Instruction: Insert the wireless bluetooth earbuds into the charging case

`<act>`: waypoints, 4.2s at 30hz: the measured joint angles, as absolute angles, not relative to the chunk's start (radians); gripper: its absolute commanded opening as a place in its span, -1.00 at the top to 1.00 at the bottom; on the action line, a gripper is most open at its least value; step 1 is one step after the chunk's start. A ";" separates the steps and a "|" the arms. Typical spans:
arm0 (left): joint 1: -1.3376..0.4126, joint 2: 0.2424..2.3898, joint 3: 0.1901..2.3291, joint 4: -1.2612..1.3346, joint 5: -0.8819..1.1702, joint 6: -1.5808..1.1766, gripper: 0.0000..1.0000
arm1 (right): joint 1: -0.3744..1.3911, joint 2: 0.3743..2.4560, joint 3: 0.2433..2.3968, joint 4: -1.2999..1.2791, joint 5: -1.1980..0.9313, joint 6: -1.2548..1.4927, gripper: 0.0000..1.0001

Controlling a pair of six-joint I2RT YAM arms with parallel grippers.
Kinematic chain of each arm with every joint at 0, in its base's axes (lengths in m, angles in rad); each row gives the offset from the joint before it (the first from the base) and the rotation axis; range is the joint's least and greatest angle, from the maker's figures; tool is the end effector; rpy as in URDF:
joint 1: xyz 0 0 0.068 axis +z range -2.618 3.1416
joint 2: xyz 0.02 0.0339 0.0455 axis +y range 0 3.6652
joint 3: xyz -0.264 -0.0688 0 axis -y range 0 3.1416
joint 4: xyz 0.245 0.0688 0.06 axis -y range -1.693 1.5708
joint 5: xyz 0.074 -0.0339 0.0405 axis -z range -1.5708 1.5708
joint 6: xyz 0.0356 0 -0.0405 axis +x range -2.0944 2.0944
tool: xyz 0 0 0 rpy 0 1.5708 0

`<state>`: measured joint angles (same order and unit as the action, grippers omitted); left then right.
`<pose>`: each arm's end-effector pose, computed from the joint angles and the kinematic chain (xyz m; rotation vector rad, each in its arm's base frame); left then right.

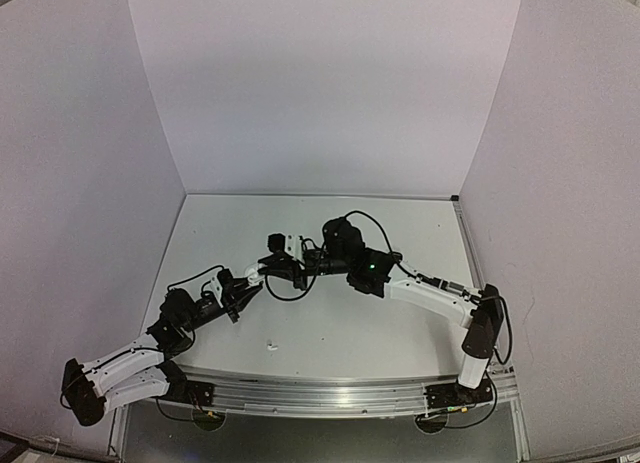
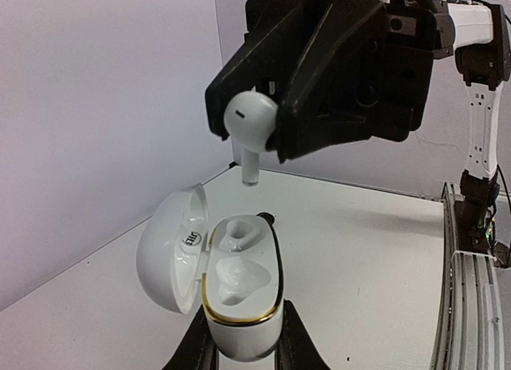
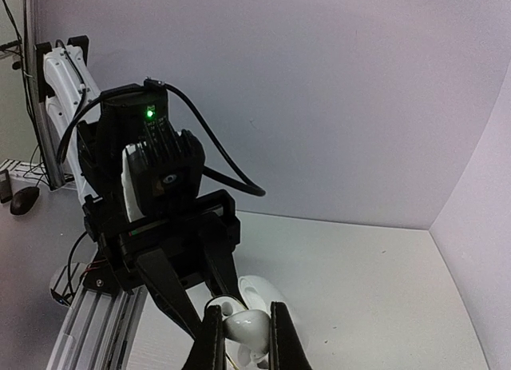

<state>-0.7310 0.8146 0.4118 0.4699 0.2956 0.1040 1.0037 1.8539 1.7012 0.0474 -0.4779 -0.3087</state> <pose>0.1387 -0.1383 0.2720 0.8436 1.3006 -0.7217 0.2279 0.3884 0.3779 -1.3393 1.1253 0.9150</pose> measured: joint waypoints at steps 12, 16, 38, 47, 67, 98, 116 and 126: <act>-0.729 0.815 0.412 0.470 0.318 0.108 1.00 | 0.997 1.884 1.714 -0.008 -0.498 -0.309 1.00; -0.729 0.815 0.412 0.470 0.320 0.108 1.00 | 0.997 1.888 1.724 -0.020 -0.499 -0.311 1.00; -0.720 0.815 0.412 0.471 0.319 0.108 1.00 | 0.997 1.916 1.777 -0.099 -0.505 -0.333 0.30; -0.716 0.814 0.412 0.470 0.317 0.103 1.00 | 0.997 1.916 1.823 -0.106 -0.517 -0.310 0.00; -0.613 0.713 0.412 0.441 0.114 0.077 1.00 | 1.027 1.925 1.890 -0.479 0.116 0.357 -0.29; -0.555 0.613 0.396 0.389 0.049 0.051 1.00 | 1.252 2.590 2.341 -0.905 0.060 0.419 0.26; -0.555 0.612 0.379 0.382 0.051 0.051 1.00 | 1.262 2.603 2.347 -0.907 0.027 0.406 0.45; -0.555 0.612 0.378 0.381 0.051 0.051 1.00 | 1.284 2.603 2.343 -0.909 0.049 0.384 0.68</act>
<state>-0.5552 0.6125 0.3782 0.3813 0.0509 0.0505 1.2837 2.6030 2.3428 -0.9094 0.0489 0.3845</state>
